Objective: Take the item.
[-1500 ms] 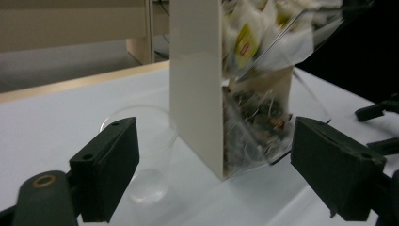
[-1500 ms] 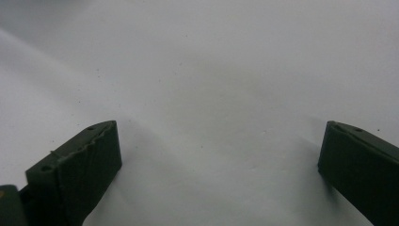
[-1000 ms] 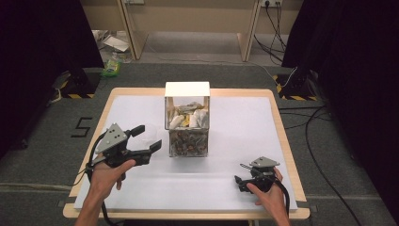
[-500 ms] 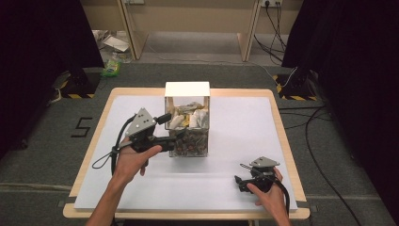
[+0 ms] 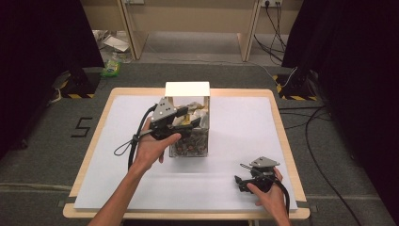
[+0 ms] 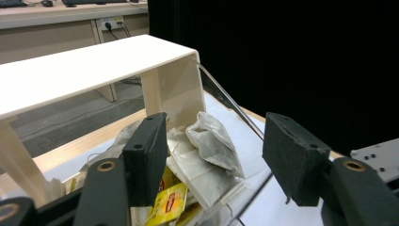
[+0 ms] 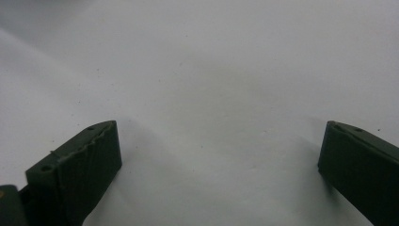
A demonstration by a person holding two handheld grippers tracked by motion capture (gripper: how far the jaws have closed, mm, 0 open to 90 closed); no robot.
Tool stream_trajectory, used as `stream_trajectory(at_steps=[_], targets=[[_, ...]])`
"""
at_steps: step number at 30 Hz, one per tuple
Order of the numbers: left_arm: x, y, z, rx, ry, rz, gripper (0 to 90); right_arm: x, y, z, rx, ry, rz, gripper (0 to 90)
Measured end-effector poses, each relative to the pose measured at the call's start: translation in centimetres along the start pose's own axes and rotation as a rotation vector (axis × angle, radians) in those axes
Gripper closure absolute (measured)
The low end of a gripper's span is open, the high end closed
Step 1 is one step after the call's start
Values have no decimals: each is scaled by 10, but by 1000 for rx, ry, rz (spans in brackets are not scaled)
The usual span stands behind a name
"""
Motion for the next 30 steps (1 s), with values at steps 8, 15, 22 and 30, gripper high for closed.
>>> stream_trajectory(at_steps=[8,15,22,30], targets=[[13,3,0,-18,16,13,467,0,0,0,0,0,0,5],[24,1,-2,-24,35,11,506,0,0,0,1,1,0,5],[32,-1,-6,6,56,31,641,0,0,0,1,1,0,5],[27,-1,-6,28,38,14,847,0,0,0,1,0,0,5]])
Point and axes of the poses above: each handheld gripper's, and its own axes: x roughly forward along the jaws, z roughly out of its top, y roughly to its left, the point moved 5 cm from there along x, roughly forward along the jaws
